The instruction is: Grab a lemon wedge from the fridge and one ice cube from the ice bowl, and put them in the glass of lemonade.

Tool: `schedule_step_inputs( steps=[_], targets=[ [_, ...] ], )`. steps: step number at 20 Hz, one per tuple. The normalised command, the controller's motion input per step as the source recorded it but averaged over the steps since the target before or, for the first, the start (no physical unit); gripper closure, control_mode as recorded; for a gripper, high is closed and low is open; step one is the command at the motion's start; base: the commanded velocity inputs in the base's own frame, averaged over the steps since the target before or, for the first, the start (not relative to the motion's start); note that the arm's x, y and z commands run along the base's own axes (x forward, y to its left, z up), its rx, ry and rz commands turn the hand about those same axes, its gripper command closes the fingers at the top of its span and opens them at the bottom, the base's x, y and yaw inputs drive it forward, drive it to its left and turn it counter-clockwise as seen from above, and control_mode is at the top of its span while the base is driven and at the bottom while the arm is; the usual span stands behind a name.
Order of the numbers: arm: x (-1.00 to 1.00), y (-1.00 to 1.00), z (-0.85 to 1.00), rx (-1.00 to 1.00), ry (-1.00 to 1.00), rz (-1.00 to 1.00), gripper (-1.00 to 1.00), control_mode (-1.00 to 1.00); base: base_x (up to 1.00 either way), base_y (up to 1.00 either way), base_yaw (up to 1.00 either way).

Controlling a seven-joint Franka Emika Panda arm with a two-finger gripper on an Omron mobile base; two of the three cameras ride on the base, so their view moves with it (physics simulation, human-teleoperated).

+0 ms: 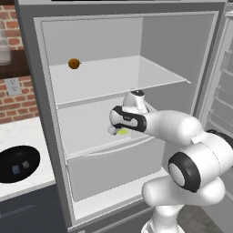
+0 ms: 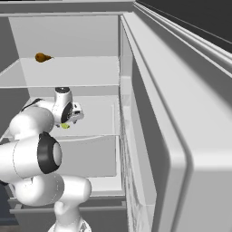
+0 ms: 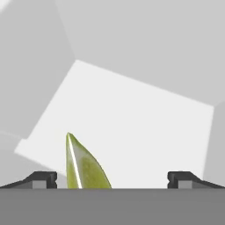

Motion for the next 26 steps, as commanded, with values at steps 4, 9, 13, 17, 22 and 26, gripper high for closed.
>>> schedule_step_inputs(
  steps=[4,9,13,17,22,26],
  targets=[
    [0.00,0.00,-0.01,0.00,0.00,0.00,-1.00,-1.00,0.00,0.00,0.00],
    [0.00,0.00,-0.27,0.00,0.00,0.00,-1.00,-1.00,0.00,0.00,0.00],
    [0.00,0.00,-0.47,0.00,0.00,0.01,-1.00,-1.00,0.00,0.00,0.00],
    [-0.05,0.00,-0.49,0.00,0.00,0.00,-1.00,-1.00,0.00,0.00,0.00],
    [-0.34,0.00,-0.08,0.00,-0.07,0.06,-1.00,-1.00,0.00,0.00,0.00],
    [-0.19,-0.01,0.00,0.00,-0.06,0.08,-1.00,-1.00,0.00,0.00,0.00]
  ],
)
